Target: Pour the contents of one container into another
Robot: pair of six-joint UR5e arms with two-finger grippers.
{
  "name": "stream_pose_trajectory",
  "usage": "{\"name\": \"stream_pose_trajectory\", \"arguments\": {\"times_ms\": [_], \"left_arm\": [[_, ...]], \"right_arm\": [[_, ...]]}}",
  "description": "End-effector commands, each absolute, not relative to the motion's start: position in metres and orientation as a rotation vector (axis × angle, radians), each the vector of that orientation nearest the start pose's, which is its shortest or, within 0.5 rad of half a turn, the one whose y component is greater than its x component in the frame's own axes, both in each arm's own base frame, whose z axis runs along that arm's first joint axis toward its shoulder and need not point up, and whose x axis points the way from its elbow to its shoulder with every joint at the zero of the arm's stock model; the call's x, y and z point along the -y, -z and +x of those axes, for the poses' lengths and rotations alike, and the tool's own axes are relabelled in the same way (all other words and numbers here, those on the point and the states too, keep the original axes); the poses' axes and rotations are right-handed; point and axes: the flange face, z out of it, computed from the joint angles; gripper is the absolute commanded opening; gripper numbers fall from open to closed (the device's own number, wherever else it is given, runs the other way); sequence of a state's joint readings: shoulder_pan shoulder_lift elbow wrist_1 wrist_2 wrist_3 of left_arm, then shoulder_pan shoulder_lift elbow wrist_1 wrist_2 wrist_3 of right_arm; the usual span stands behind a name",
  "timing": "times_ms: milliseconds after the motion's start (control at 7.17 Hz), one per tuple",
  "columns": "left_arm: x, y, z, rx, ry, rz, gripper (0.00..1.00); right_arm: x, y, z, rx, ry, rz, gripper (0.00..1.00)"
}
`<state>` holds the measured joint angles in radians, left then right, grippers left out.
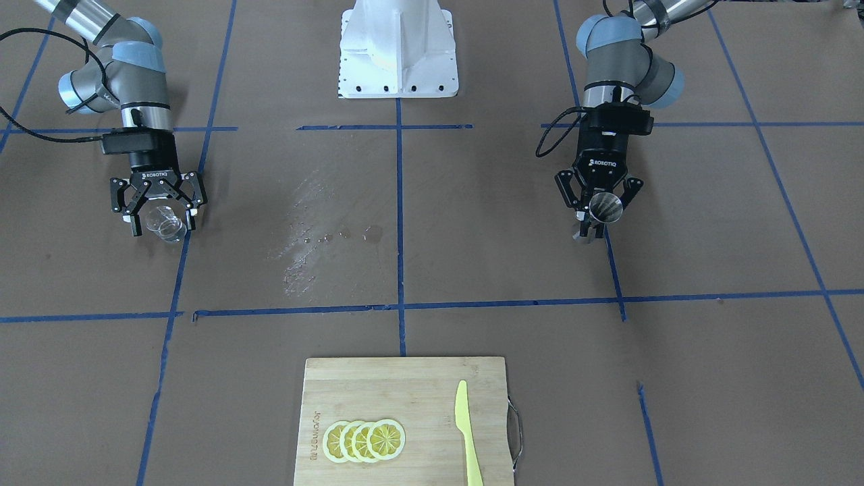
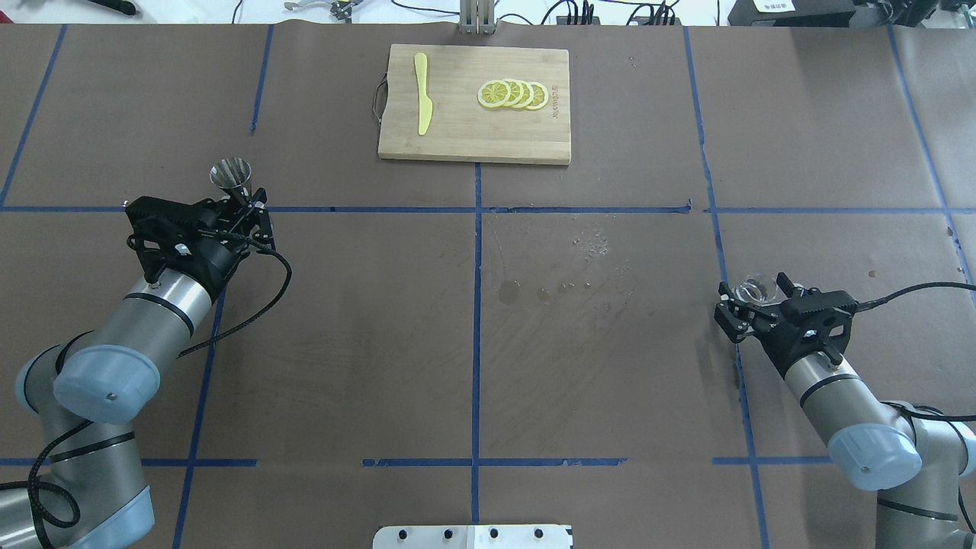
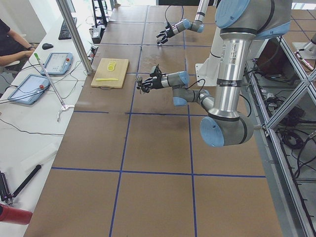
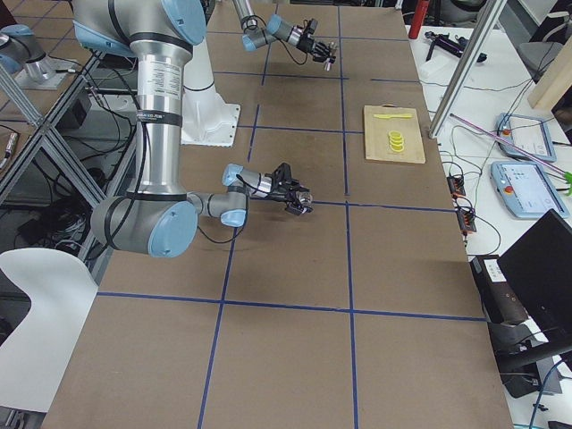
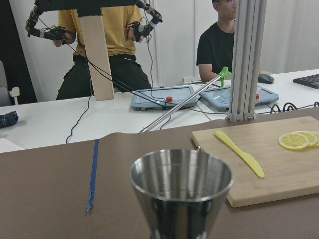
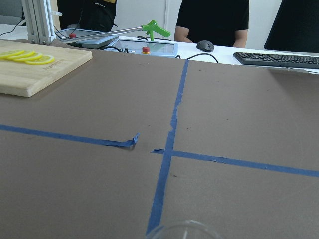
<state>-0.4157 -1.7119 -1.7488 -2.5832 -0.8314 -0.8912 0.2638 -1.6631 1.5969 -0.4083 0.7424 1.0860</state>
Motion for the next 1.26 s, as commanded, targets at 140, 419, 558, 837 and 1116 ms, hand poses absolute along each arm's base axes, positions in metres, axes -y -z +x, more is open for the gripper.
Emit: {"name": "stream_pose_trajectory", "arguments": {"times_ms": [140,419,558,837,1116], "left_arm": [[0.3969,-0.3808,0.4009,-0.749,0.273,1.183,0.0],[0.3962,-0.3807,0.4013,-0.751,0.273,1.183,0.0],[0.3969,-0.3807,0.4008,-0.75,0.274,1.184,0.0],[0.3962,-0.3807,0.4014,-0.751,0.273,1.183,0.0],[0.3969,-0.3807,0.4008,-0.75,0.274,1.184,0.0]], "right_arm": [[0.3212,-0.5536,-0.3875,0.688,-0.26,1.05,0.95],[0.3213,-0.5532,-0.3892,0.692,-0.257,1.046,0.91],[0.3213,-0.5537,-0.3892,0.692,-0.257,1.046,0.9],[0.321,-0.5576,-0.3908,0.692,-0.256,1.044,0.89],[0.321,-0.5569,-0.3907,0.695,-0.258,1.044,0.69]]}}
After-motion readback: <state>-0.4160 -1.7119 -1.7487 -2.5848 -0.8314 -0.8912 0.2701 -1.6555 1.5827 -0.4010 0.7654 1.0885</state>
